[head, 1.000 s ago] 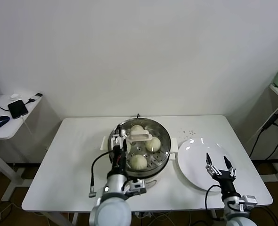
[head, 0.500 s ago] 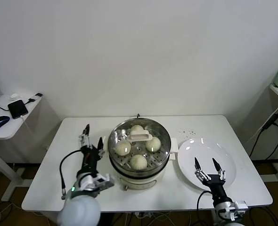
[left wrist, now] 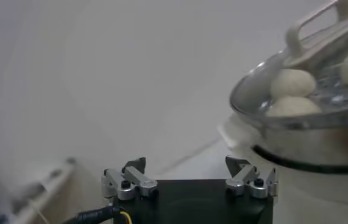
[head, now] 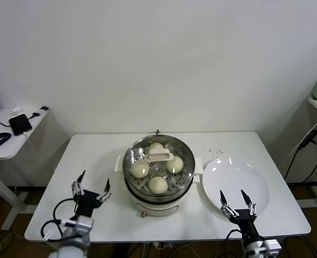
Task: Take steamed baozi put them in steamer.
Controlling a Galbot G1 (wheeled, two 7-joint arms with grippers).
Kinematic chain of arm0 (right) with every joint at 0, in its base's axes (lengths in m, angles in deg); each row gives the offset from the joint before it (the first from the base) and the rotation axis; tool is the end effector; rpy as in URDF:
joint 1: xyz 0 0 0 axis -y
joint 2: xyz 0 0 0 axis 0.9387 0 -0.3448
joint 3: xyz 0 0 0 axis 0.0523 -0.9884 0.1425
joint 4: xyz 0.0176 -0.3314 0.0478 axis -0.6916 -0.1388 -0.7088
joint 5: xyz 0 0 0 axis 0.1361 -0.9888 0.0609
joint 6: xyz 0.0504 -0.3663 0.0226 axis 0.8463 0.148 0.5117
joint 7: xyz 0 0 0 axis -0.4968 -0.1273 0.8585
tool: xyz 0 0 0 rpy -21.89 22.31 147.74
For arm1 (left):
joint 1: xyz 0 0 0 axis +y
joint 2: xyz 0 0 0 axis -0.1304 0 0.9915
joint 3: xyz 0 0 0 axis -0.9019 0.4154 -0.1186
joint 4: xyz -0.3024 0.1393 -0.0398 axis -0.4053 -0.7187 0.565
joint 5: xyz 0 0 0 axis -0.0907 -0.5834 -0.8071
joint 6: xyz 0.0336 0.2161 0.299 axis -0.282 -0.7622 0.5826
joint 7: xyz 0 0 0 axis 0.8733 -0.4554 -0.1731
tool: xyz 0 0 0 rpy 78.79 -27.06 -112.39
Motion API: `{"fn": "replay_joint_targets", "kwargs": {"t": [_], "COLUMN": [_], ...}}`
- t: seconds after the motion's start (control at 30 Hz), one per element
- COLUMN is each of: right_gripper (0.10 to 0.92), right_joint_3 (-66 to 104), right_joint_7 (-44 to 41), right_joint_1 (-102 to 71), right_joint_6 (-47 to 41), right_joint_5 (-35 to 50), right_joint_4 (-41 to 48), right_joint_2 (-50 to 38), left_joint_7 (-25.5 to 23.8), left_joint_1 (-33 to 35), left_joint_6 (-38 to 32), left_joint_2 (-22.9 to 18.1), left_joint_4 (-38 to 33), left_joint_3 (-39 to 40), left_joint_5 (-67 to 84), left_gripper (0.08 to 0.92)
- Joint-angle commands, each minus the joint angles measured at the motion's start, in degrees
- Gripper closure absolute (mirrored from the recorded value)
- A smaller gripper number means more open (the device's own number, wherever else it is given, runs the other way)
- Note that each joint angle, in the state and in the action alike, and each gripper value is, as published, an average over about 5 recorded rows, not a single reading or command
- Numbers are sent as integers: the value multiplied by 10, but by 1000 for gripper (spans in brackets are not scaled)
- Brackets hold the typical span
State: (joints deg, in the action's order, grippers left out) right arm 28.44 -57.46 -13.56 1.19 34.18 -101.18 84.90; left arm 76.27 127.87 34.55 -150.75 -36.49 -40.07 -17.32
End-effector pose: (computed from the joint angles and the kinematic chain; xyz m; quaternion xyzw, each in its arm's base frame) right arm 0.1766 -0.0803 -0.3685 0.0422 -0.9958 -0.0481 0.0652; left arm 0.2011 0.0233 -0.2724 -0.0066 -0.9603 -0.2521 0.1193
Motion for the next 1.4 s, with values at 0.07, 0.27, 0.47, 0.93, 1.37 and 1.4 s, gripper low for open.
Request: {"fn": "replay_joint_targets", "kwargs": {"t": [0.07, 0.27, 0.47, 0.93, 1.37, 1.4], "right_gripper": [203, 203, 203, 203, 203, 203], "right_joint_3": [-2, -15, -11, -11, -15, -15], "right_joint_7": [2, 13, 16, -3, -5, -4], "right_joint_1": [-46, -52, -71, -114, -124, -124], "right_joint_6": [5, 4, -11, -15, -25, -25], "right_joint_5": [-13, -16, -14, -5, -4, -4], "right_joint_4": [-26, -37, -62, -80, -94, -95], "right_joint_2": [-12, -8, -9, -13, -6, -6], "left_joint_7": [-16, -16, -16, -18, -27, -27], "left_joint_1": [129, 144, 152, 155, 163, 163], "left_joint_6": [-17, -14, -23, -27, -26, -26], "left_joint_2": [-3, -7, -10, -22, -4, -3], "left_joint_4": [1, -15, -30, -46, -48, -48], "left_joint_3": [-6, 13, 18, 11, -37, -40], "left_joint_5": [228, 247, 246, 236, 252, 251], "left_gripper": [177, 177, 177, 177, 177, 177]}}
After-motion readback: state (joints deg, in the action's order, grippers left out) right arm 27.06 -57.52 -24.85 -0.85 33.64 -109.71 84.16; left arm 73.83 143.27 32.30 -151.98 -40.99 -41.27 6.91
